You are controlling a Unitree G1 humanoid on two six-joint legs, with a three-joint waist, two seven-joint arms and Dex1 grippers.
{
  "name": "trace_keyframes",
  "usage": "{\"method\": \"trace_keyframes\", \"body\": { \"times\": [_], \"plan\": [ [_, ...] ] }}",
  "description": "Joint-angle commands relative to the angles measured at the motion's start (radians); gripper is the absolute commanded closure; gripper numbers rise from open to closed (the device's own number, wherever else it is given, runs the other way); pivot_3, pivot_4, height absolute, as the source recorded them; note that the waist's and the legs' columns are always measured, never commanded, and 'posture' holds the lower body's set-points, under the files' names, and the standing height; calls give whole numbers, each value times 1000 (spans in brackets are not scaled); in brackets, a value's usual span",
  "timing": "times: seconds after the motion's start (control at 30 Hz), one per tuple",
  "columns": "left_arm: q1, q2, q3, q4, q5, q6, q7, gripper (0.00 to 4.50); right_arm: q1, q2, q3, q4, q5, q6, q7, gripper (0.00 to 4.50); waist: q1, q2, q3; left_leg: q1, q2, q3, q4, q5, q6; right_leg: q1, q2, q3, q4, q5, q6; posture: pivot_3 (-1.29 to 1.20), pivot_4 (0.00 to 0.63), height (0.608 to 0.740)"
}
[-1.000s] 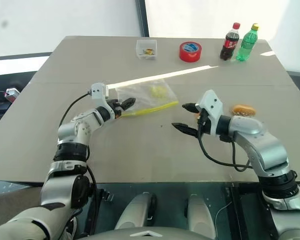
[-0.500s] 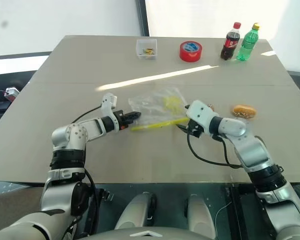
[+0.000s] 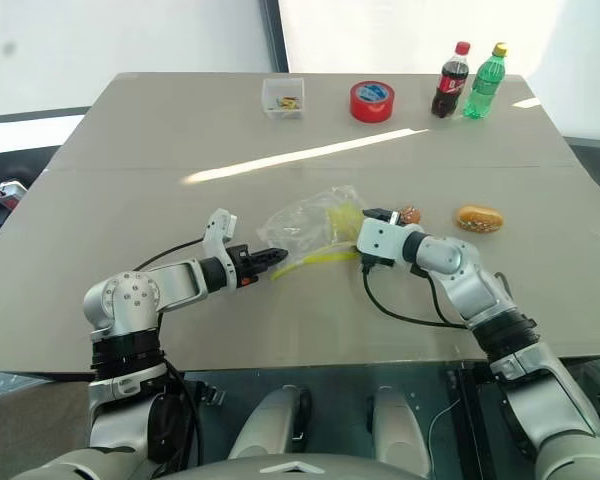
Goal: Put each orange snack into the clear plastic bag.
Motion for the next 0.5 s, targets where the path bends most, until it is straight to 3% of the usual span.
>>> {"method": "trace_keyframes", "body": {
  "times": [0.03, 0.07, 0.1, 0.13, 0.23, 0.37, 0.4, 0.5],
  "plan": [
    [11, 0, 5, -37, -15, -15, 4, 4500, -11, 4, -45, -25, 18, -3, 9, 3022, 0, 0, 0, 0, 0, 0, 0, 0, 0, 0, 0, 0, 0, 0, 0, 0, 150, 740],
    [13, -1, 6, -38, -13, -21, 6, 4500, -13, 7, -46, -29, 20, 0, 12, 3428, 1, 0, 0, 0, 0, 0, 0, 0, 0, 0, 0, 0, 0, 0, 0, 0, 150, 740],
    [14, -2, 7, -38, -11, -27, 9, 4500, -15, 9, -46, -31, 20, 1, 16, 4107, 1, 0, 0, 0, 0, 0, 0, 0, 0, 0, 0, 0, 0, 0, 0, 0, 150, 740],
    [16, -1, 7, -38, -8, -35, 10, 4500, -16, 11, -48, -31, 19, 2, 19, 4436, 1, 0, 0, 0, 0, 0, 0, 0, 0, 0, 0, 0, 0, 0, 0, 0, 150, 740],
    [40, 13, -8, -63, -1, -98, -20, 4500, -25, 23, -46, -22, 14, 4, 21, 4436, 1, 0, 0, 0, 0, 0, 0, 0, 0, 0, 0, 0, 0, 0, 0, 0, 150, 740],
    [46, 5, -12, -104, 23, -175, 17, 3389, -55, 45, -53, -17, 19, 45, 33, 4500, 1, 0, 0, 0, 0, 0, -1, 0, 0, 0, 0, 0, 0, 0, 0, 0, 150, 740],
    [52, 23, -38, -130, 52, -219, 18, 2876, -68, 49, -53, -10, 17, 60, 38, 4500, 1, 0, 0, 0, 0, -1, -1, 0, 0, 0, 0, 0, 0, 0, 0, 0, 150, 740],
    [58, 61, -98, -213, 129, -360, 15, 2876, -111, 59, -51, 20, 6, 92, 46, 4500, 2, 0, 0, 0, 0, 0, -1, 0, 0, 0, 0, 0, 0, 0, 0, 0, 150, 740]
  ]
}}
